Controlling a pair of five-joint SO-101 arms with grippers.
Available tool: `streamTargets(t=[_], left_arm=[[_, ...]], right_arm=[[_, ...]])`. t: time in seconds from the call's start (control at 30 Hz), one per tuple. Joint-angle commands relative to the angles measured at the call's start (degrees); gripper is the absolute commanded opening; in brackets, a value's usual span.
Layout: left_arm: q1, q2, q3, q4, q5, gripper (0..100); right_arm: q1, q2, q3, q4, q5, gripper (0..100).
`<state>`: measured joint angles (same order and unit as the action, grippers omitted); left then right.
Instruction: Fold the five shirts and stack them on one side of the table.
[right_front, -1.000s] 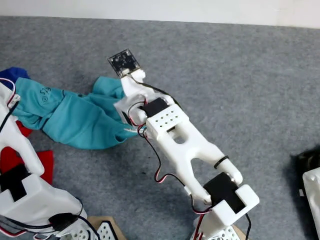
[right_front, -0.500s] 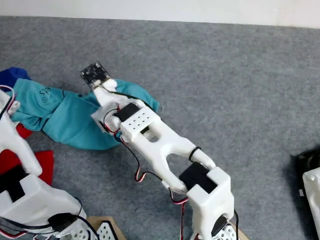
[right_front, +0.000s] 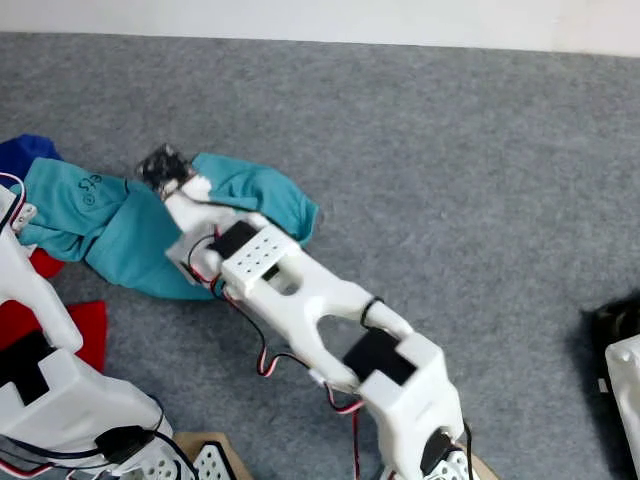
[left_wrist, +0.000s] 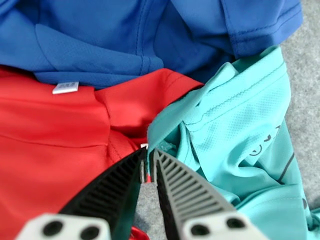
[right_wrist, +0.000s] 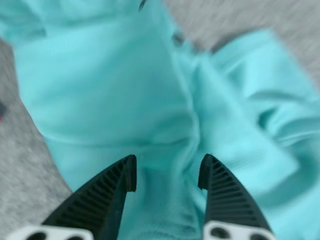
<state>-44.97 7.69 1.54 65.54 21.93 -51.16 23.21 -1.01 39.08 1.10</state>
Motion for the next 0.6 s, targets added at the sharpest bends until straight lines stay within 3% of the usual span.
streamTargets(t=[0.0, 0.13, 0.37, 0.57], left_arm=[[-0.66, -2.86, 0.04, -1.58, -0.44, 1], [-0.66, -2.86, 0.04, -2.20, -0.44, 1], [-0.40, -2.77, 0.04, -2.20, -0.44, 1], [-0.48, -2.77, 0.04, -2.11, -0.44, 1]], right_arm=[[-0.13, -0.13, -2.24, 0.22, -0.18, 11.9], [2.24, -1.71, -1.71, 0.92, -0.26, 0.7], [6.02, -9.71, -1.27, 9.10, -0.62, 0.6], [6.90, -16.75, 8.40, 10.59, -0.70, 0.6]])
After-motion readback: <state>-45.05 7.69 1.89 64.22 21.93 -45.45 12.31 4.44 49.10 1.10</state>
